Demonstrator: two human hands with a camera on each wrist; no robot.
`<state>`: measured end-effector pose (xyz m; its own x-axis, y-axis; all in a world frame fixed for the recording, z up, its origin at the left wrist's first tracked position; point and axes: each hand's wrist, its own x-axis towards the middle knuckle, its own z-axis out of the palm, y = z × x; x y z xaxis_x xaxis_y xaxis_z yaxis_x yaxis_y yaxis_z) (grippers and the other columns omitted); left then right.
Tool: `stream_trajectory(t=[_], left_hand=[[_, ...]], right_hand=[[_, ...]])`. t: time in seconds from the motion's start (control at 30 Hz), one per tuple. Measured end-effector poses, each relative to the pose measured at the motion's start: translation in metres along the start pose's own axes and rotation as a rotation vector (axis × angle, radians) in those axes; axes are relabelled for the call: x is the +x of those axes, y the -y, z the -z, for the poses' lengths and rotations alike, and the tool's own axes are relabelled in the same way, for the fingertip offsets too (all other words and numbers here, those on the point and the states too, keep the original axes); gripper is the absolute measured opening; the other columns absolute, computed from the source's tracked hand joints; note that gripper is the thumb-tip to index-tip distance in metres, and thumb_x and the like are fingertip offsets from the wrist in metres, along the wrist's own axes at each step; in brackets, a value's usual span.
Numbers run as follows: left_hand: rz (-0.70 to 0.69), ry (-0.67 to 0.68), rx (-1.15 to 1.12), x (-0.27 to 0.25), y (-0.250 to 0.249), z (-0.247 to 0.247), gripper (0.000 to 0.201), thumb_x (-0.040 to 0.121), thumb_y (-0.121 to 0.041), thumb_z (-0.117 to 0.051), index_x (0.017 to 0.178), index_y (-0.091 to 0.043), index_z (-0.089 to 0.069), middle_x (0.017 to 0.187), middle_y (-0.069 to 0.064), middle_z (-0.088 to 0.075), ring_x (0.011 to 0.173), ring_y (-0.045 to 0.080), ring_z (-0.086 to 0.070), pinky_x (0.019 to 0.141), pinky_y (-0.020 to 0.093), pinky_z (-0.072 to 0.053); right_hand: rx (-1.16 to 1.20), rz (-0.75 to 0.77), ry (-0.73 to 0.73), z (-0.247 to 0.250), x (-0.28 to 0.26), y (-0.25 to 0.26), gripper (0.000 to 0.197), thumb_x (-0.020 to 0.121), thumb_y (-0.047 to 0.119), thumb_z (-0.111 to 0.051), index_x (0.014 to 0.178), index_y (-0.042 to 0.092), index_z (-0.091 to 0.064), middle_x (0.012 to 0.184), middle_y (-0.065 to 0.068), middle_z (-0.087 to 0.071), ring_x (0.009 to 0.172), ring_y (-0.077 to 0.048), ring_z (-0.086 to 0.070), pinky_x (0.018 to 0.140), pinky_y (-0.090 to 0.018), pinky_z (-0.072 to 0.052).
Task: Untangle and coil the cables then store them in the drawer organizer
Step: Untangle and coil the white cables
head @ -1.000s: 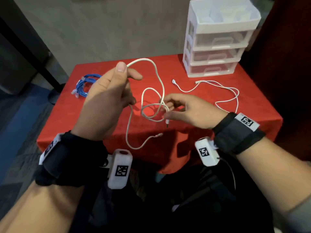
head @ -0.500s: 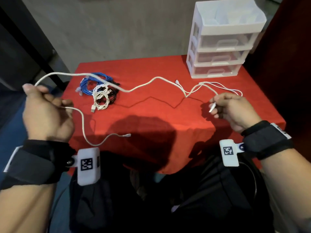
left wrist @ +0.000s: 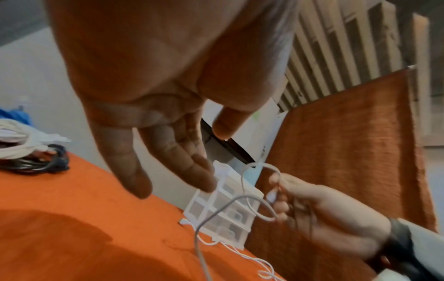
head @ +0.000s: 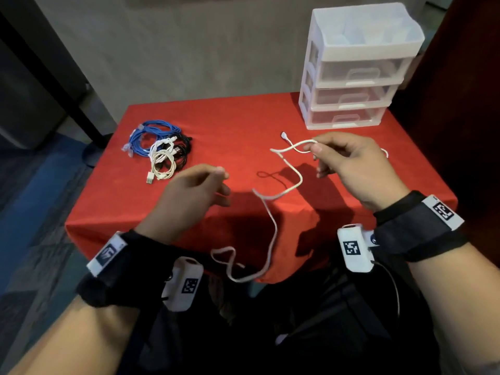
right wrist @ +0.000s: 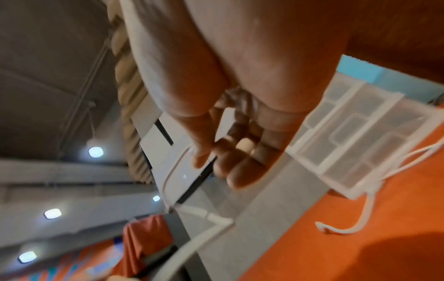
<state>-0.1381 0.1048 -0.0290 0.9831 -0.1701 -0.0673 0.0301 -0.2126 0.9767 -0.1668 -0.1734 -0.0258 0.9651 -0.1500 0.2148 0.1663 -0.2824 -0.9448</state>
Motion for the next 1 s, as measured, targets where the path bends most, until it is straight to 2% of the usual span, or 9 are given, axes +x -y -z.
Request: stream_trajectory(t=[0.13, 0.2, 0.27, 0.37, 0.53, 0.63, 0.73, 0.83, 1.0], left_hand=[[-0.474, 0.051, 0.290, -0.009, -0.020, -0.014, 0.023, 0.101, -0.023, -0.060, 0.123, -0.025, -0.067, 0.112, 0.004, -0.068, 0.089, 0.015, -0.069, 0.080, 0.028, -0.054], [-0.634, 0.110, 0.338, -0.014, -0.037, -0.022, 0.031, 0.100, -0.015, -0.061, 0.129, -0.024, -0.064, 0.119, -0.003, -0.062, 0.099, 0.018, -0.067, 0.083, 0.033, -0.058], [-0.678, 0.193, 0.292, -0.017, -0.052, -0.029, 0.035, 0.099, -0.006, -0.059, 0.130, -0.021, -0.063, 0.109, -0.002, -0.066, 0.093, 0.022, -0.069, 0.078, 0.044, -0.058], [-0.793, 0.219, 0.391, -0.013, -0.057, -0.031, 0.038, 0.097, -0.002, -0.060, 0.130, -0.021, -0.066, 0.104, 0.002, -0.061, 0.086, 0.016, -0.066, 0.076, 0.039, -0.056], [-0.969, -0.025, 0.627, 0.006, -0.053, -0.025, 0.016, 0.096, -0.026, -0.067, 0.104, -0.022, -0.080, 0.112, 0.007, -0.059, 0.096, 0.024, -0.058, 0.086, 0.041, -0.049], [-0.885, -0.149, 0.689, 0.013, -0.049, -0.018, 0.020, 0.097, -0.030, -0.063, 0.090, -0.019, -0.078, 0.091, -0.004, -0.071, 0.083, 0.013, -0.064, 0.075, 0.037, -0.053], [-0.629, -0.206, 0.588, 0.017, -0.045, -0.011, 0.025, 0.098, -0.034, -0.062, 0.083, -0.017, -0.074, 0.057, -0.004, -0.062, 0.054, 0.002, -0.055, 0.059, 0.036, -0.051], [-0.326, -0.140, 0.180, 0.018, -0.045, -0.001, 0.020, 0.098, -0.031, -0.063, 0.089, -0.020, -0.077, 0.068, 0.000, -0.068, 0.064, 0.014, -0.066, 0.060, 0.041, -0.062], [-0.060, 0.099, -0.197, 0.009, -0.045, -0.003, 0.019, 0.102, -0.017, -0.058, 0.116, -0.016, -0.070, 0.092, 0.002, -0.074, 0.083, 0.017, -0.073, 0.070, 0.032, -0.062]], right_hand=[[0.023, 0.091, 0.155, -0.006, -0.001, 0.030, 0.013, 0.101, 0.008, -0.061, 0.105, 0.005, -0.073, 0.089, -0.014, -0.068, 0.080, -0.017, -0.067, 0.082, -0.034, -0.058], [0.013, 0.132, 0.200, -0.011, 0.000, 0.041, 0.013, 0.101, 0.009, -0.062, 0.106, 0.004, -0.073, 0.089, -0.019, -0.070, 0.082, -0.017, -0.067, 0.083, -0.033, -0.057], [0.046, 0.148, 0.211, -0.015, 0.002, 0.048, 0.013, 0.101, 0.009, -0.062, 0.106, 0.004, -0.072, 0.087, -0.020, -0.069, 0.080, -0.016, -0.067, 0.079, -0.030, -0.057], [0.105, 0.136, 0.243, -0.022, 0.007, 0.052, 0.013, 0.101, 0.008, -0.060, 0.102, 0.007, -0.073, 0.084, -0.009, -0.068, 0.078, -0.013, -0.063, 0.074, -0.025, -0.052], [0.012, 0.034, 0.400, -0.037, 0.004, 0.042, 0.025, 0.107, 0.019, -0.052, 0.118, 0.004, -0.068, 0.095, -0.010, -0.070, 0.090, -0.011, -0.063, 0.082, -0.030, -0.050], [-0.054, 0.048, 0.546, -0.048, -0.013, 0.034, 0.033, 0.106, 0.028, -0.051, 0.132, 0.012, -0.060, 0.116, -0.011, -0.071, 0.101, -0.012, -0.066, 0.090, -0.029, -0.052], [-0.125, -0.001, 0.600, -0.058, -0.025, 0.019, 0.017, 0.102, 0.021, -0.061, 0.118, 0.015, -0.065, 0.088, -0.006, -0.071, 0.071, -0.016, -0.067, 0.062, -0.027, -0.052], [-0.133, -0.060, 0.514, -0.054, -0.026, 0.005, 0.017, 0.106, 0.016, -0.055, 0.102, 0.011, -0.070, 0.066, 0.003, -0.062, 0.055, -0.016, -0.053, 0.055, -0.026, -0.042], [0.017, -0.127, 0.510, -0.050, -0.032, 0.002, 0.031, 0.108, 0.030, -0.049, 0.101, 0.012, -0.073, 0.060, 0.000, -0.049, 0.060, -0.026, -0.040, 0.053, -0.031, -0.032]])
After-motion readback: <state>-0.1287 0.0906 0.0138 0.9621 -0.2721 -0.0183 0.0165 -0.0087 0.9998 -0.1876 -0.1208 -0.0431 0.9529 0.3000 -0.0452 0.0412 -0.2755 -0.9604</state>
